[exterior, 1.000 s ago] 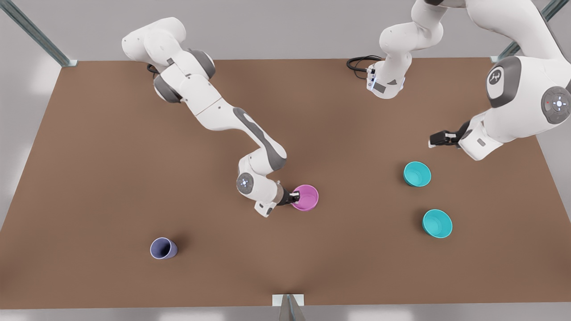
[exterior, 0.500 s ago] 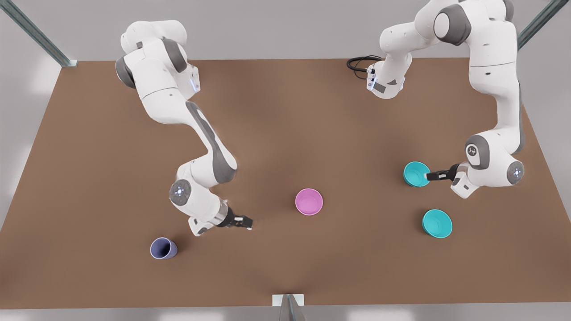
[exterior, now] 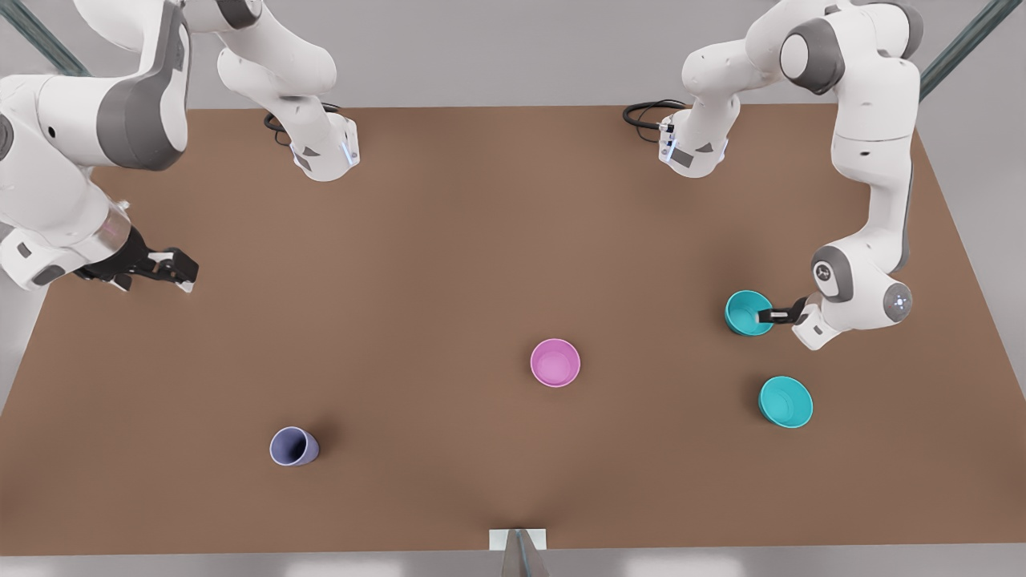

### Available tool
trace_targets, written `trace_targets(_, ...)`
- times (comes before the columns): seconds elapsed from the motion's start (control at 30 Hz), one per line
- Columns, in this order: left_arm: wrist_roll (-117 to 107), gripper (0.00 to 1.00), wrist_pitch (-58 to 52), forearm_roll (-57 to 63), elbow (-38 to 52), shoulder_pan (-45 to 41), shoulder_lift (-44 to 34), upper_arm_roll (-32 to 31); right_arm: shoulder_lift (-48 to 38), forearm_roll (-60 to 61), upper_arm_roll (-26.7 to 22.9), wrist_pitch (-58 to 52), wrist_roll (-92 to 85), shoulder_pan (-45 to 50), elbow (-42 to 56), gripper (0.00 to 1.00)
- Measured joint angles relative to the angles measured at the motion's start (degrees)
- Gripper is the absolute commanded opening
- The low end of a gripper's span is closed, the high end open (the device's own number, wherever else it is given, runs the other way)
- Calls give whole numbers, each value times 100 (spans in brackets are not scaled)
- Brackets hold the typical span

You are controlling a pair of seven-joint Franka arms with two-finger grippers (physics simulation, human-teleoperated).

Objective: Stack the blue bowl on the pink bowl

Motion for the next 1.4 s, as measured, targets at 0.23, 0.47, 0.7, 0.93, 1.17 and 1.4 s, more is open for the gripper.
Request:
trace_targets(0.23,285,21,61,18,11,-74,-64,1,166,110,-8,-431,-555,-171,-63,100)
trace_targets(0.47,-304,21,-518,27,977,-2431,-669,280,217,202,-8,-548,-885,-188,-63,100)
trace_targets(0.7,-1843,21,-2034,33,4769,-4159,1460,247,312,158,-1,-513,-1110,-182,-20,100)
trace_targets(0.93,-3063,21,-2320,-26,5154,-4349,1994,246,331,109,1,-433,-1264,-180,-21,100)
trace_targets(1.17,-3883,21,-2260,-120,5048,-4282,2128,176,362,101,1,-407,-1369,-177,-29,100)
trace_targets(1.4,-4439,21,-1988,-194,5009,-4145,2239,20,371,99,1,-397,-1438,-163,-36,100)
